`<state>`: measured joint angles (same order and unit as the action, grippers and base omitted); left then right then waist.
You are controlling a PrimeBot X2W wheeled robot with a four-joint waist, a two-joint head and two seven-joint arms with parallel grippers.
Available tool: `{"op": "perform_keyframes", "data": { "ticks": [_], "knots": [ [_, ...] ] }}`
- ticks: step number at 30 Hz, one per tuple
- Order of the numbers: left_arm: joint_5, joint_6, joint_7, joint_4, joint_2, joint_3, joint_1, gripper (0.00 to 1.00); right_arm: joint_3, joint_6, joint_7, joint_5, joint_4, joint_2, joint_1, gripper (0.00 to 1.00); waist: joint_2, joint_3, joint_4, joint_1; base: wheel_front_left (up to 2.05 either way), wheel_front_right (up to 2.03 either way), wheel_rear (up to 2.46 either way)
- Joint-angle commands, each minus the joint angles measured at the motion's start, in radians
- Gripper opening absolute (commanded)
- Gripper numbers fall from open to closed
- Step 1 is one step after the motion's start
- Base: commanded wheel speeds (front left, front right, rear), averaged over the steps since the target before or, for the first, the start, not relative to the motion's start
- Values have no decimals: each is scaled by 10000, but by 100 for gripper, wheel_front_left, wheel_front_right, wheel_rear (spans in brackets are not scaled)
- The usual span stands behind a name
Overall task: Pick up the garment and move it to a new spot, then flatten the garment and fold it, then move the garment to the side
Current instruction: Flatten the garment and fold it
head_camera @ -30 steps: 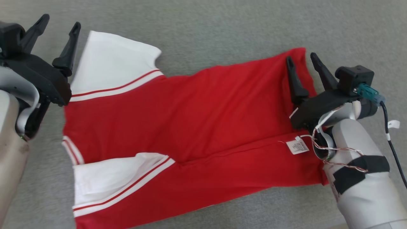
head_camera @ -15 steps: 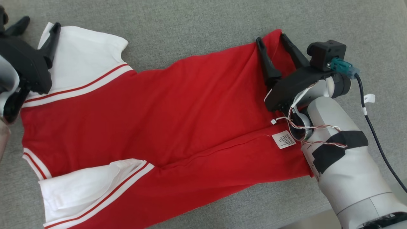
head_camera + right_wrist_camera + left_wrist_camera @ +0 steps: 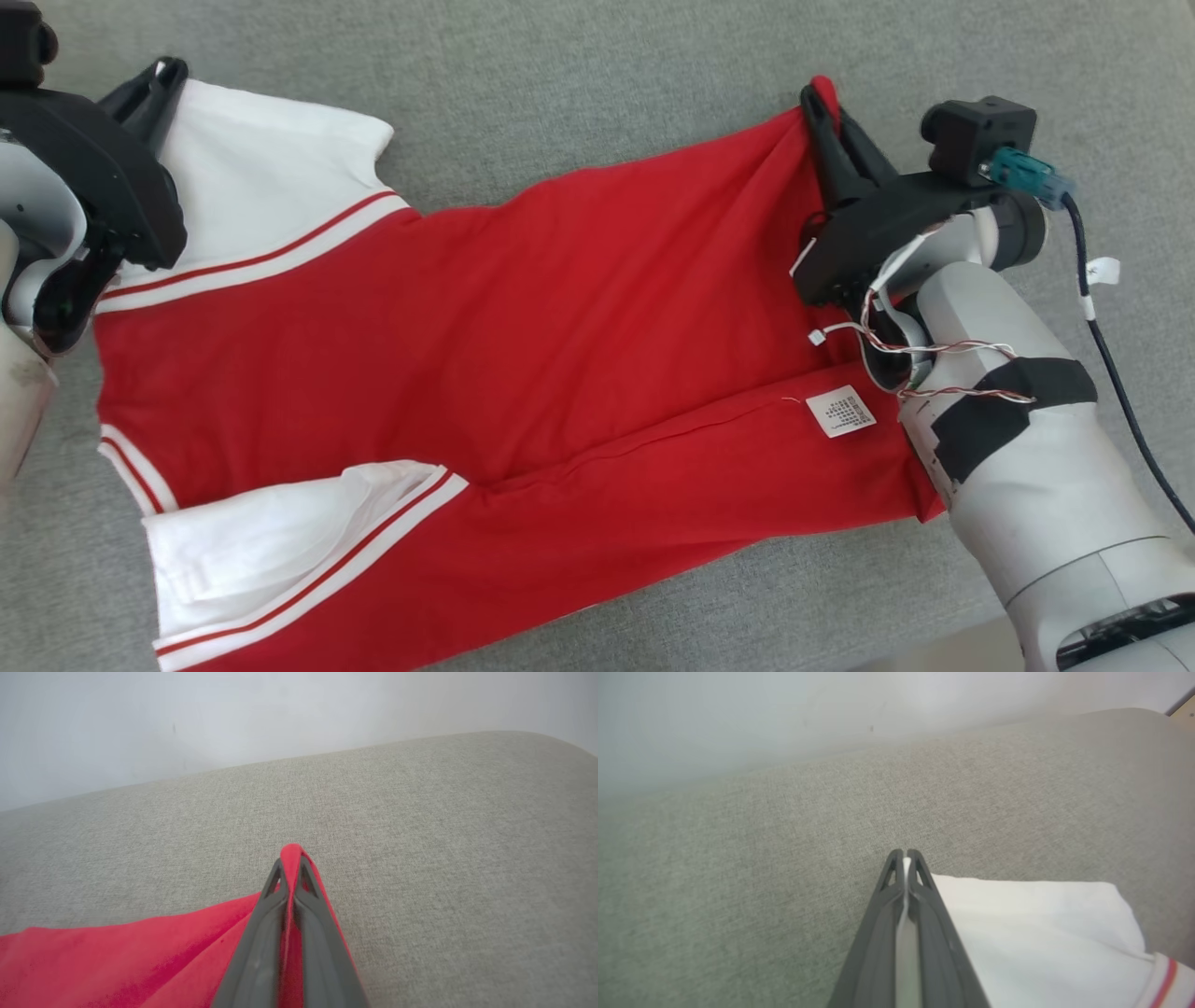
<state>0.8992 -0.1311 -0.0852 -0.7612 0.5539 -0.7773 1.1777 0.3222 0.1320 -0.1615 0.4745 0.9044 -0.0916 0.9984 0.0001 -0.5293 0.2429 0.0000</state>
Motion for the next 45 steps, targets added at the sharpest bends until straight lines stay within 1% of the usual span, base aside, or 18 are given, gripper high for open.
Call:
{"op": "perform_keyframes", "data": {
  "ticks": [1, 2, 6, 10, 13, 15, 20, 21, 24, 26, 27, 31, 35, 39, 40, 41, 42, 45],
  "knots": [
    [142, 14, 286, 107, 79, -26, -88, 0, 64, -27, -193, 73, 13, -155, -32, 0, -1, 201, -150, 0, 0, 0, 0],
    [359, 14, 702, 226, 79, -13, -148, 0, 178, -27, -382, 132, -38, -254, -193, 0, -1, 383, -260, 0, 0, 0, 0],
    [704, 14, 1512, 674, 142, -5, -470, 0, 356, -28, -667, 431, -359, -596, -650, 0, -1, 804, -504, 0, 0, 0, 0],
    [892, 14, 2302, 1532, 294, -77, -1051, 0, 632, -28, -855, 767, -998, -943, -1366, 0, -1, 1273, -717, 0, 0, 0, 0],
    [1029, 39, 2807, 2344, 564, -15, -1793, 0, 662, -28, -945, 1027, -1604, -1242, -2062, 0, -1, 1594, -824, 0, 0, 0, 0],
    [1069, 250, 3054, 3029, 753, 63, -2445, 0, 612, -28, -973, 1164, -2015, -1413, -2575, 0, -1, 1772, -893, 0, 0, 0, 0],
    [1297, 1160, 3417, 5003, 1209, 525, -4437, 0, 169, -28, -1021, 1478, -2962, -1856, -3911, 0, -1, 2088, -1189, 0, 0, 0, 0],
    [1379, 1308, 3442, 5409, 1219, 677, -4828, 0, 63, -28, -1022, 1576, -3126, -1889, -4168, 0, -1, 2140, -1252, 0, 0, 0, 0],
    [1466, 1720, 3496, 6431, 1066, 1050, -6077, 0, -255, -28, -1021, 1804, -3498, -2072, -4868, 0, -1, 2295, -1432, 0, 0, 0, 0],
    [1353, 1954, 3504, 7041, 823, 1405, -6825, 0, -441, -28, -1028, 1911, -3700, -2096, -5226, 0, -1, 2369, -1531, 0, 0, 0, 0],
    [1353, 1954, 3504, 7041, 823, 1405, -6825, 0, -441, -28, -1028, 1911, -3700, -2096, -5226, 0, -1, 2369, -1531, 0, 0, 0, 0],
    [998, 2258, 3497, 7878, 209, 2086, -8417, 0, -671, -28, -1036, 1906, -4078, -2047, -5903, 0, -1, 2540, -1627, 0, 0, 0, 0],
    [796, 2185, 3500, 8135, -395, 2432, -9548, 0, -960, -28, -1043, 1973, -4322, -1940, -6424, 0, -1, 2726, -1681, 0, 0, 0, 0],
    [508, 1985, 3501, 7834, -872, 2536, -10256, 0, -1282, -28, -1039, 2019, -4420, -1901, -6968, 0, -1, 2856, -1754, 0, 0, 0, 0],
    [441, 1926, 3501, 7718, -987, 2562, -10328, 39, -1314, -28, -1026, 1976, -4427, -1905, -7041, 47, -1, 2873, -1758, 0, 0, 0, 0],
    [327, 1936, 3501, 7613, -1086, 2654, -10363, 85, -1348, -28, -1014, 1957, -4451, -1902, -7105, 100, -1, 2890, -1765, 0, 0, 0, 0],
    [189, 1958, 3502, 7506, -1192, 2840, -10390, 100, -1374, -28, -1010, 1929, -4484, -1908, -7159, 100, -1, 2905, -1765, 0, 0, 0, 0],
    [-347, 1891, 3497, 7342, -1614, 3538, -10514, 100, -1521, -28, -1006, 1834, -4569, -1950, -7267, 100, -1, 2951, -1730, 0, 0, 0, 0]
  ]
}}
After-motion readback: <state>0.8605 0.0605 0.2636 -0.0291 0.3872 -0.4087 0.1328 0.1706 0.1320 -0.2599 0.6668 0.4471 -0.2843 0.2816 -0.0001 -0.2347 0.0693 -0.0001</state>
